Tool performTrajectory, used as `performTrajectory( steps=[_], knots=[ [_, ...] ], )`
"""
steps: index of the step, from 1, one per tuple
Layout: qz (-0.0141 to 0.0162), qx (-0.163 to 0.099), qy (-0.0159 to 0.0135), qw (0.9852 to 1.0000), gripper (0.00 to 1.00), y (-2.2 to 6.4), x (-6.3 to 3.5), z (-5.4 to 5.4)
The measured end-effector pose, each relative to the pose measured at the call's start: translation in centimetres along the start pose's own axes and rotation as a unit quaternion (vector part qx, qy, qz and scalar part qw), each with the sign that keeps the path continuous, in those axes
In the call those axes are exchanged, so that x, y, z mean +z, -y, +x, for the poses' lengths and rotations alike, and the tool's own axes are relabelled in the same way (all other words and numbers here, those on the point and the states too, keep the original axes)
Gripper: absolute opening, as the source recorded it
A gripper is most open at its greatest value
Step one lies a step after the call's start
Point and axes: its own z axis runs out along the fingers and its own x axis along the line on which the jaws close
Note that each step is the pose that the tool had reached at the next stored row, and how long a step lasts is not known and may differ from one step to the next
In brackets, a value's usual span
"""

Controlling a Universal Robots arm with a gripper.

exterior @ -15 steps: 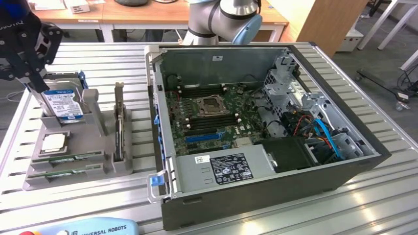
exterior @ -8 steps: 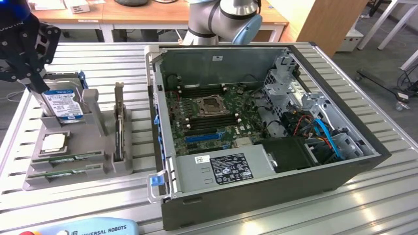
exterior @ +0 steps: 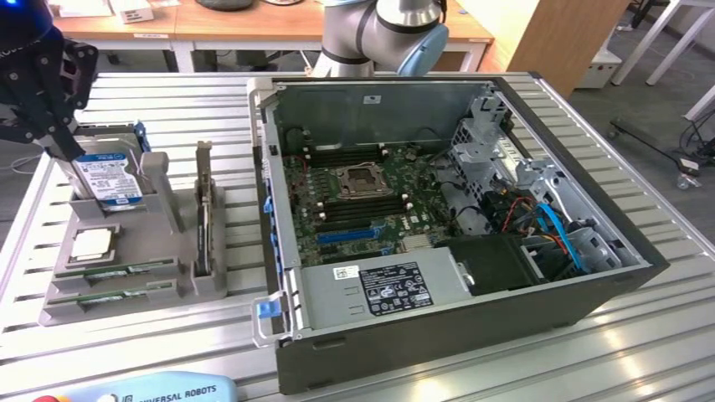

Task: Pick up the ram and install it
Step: 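Pick up the ram and move it above insertion slot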

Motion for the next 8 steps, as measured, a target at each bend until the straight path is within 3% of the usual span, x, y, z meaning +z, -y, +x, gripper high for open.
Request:
performTrajectory(
  steps=[4, 8],
  knots=[
    [-0.0008, -0.037, -0.0017, 0.9993, 0.1, 0.0, 0.11, 0.0],
    [-0.0017, -0.073, -0.0033, 0.9974, 0.1, 0.01, 0.21, 0.01]
  ],
)
